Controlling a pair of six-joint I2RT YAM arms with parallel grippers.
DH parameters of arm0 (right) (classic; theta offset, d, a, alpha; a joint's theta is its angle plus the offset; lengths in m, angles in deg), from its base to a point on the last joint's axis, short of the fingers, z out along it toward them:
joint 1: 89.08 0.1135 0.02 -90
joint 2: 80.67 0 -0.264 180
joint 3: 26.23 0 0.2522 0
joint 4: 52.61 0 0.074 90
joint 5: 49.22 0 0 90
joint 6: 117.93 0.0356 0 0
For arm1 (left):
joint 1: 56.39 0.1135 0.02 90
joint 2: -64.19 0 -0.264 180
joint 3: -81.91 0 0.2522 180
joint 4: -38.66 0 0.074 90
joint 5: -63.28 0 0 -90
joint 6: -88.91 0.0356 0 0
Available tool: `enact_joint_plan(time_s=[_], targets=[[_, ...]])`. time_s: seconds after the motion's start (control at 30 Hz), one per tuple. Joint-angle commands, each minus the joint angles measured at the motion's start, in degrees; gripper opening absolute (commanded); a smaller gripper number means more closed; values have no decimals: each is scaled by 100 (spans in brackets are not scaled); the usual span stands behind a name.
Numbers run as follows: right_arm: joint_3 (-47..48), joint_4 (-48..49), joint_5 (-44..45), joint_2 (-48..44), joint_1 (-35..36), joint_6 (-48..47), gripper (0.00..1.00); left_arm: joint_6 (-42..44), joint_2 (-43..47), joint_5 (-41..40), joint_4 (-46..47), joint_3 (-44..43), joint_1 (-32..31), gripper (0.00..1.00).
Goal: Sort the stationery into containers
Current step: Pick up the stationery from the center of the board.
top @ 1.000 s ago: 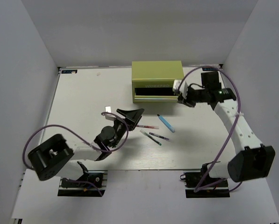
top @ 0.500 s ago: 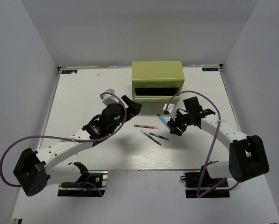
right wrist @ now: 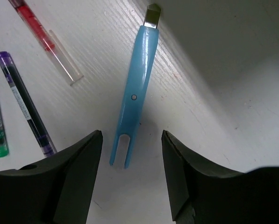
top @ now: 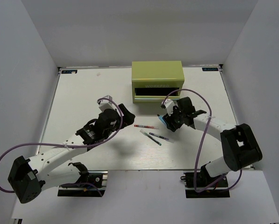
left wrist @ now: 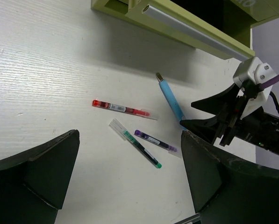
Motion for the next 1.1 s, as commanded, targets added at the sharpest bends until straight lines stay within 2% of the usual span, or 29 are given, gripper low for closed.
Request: enact_joint_plan(time_s=[0.0,0.23,0.43,0.47,0.73,0.77,0.9,1.0,1.07], targets=[[0,395,210,155,139,320,60,87,117,-32,-167,32,22,100],[-44,554,447,427,262,390,56,140,-181,91,-280,32,22,100],[-176,580,561,410,315,390,42,448,-515,267,-334,-161,22,100],[-219,537,509,410,332,381,42,526,-594,345,-334,-161,22,100],[-343,177,-27,209,306,215,22,597,-1025,539,-220,-451,22,100],[-343,98,-53,156,306,136,18,597,-1026,539,-280,-504,22,100],[-203,-193,-412,-538,315,-356,15,159,-1280,486,-430,-741,22,100],[69,-562,-791,-1047,289,-1005,13,-359,-1455,434,-579,-899,22,100],[375,-1062,-1371,-1319,288,-1750,12,-737,-1543,434,-650,-1005,22,100]])
